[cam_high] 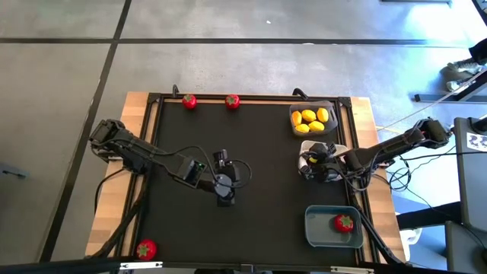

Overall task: Sort produce into baskets
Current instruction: Put the garlic into the white bin, then put the tomato into the the blue bin

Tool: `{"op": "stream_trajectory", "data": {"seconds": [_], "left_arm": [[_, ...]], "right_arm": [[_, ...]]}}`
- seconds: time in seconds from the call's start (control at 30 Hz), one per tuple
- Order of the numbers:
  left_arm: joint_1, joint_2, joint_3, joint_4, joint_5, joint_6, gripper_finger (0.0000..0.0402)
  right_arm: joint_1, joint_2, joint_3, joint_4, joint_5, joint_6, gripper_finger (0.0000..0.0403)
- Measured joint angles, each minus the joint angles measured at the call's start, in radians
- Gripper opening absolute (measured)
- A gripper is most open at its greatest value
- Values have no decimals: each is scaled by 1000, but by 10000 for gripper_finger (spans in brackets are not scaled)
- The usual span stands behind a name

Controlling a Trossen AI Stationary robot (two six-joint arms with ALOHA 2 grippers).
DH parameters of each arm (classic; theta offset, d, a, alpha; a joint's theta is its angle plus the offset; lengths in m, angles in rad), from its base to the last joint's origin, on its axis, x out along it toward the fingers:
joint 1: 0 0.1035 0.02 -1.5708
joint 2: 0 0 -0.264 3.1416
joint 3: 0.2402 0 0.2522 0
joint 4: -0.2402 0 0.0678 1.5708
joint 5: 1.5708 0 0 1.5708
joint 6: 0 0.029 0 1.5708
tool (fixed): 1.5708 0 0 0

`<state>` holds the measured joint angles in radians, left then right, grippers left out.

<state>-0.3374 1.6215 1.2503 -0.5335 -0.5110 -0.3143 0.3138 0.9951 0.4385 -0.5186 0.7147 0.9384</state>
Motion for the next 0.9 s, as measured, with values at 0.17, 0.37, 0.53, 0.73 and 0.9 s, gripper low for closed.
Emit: {"op": "stream_trajectory", "data": {"seconds": [0.17,0.37,0.53,0.73,0.9], "left_arm": [[0,0,0,6,0,9,166],[-2,0,0,5,0,-1,166],[0,0,0,23,-1,-3,166],[12,-1,0,81,-3,-22,200],[44,-1,0,80,-3,-71,272]], "right_arm": [[0,0,0,-4,0,2,107],[0,0,0,0,-58,0,165],[0,-14,15,-12,-135,-29,189],[0,-38,119,-31,-195,-138,189],[0,-40,215,11,-187,-234,189]]}}
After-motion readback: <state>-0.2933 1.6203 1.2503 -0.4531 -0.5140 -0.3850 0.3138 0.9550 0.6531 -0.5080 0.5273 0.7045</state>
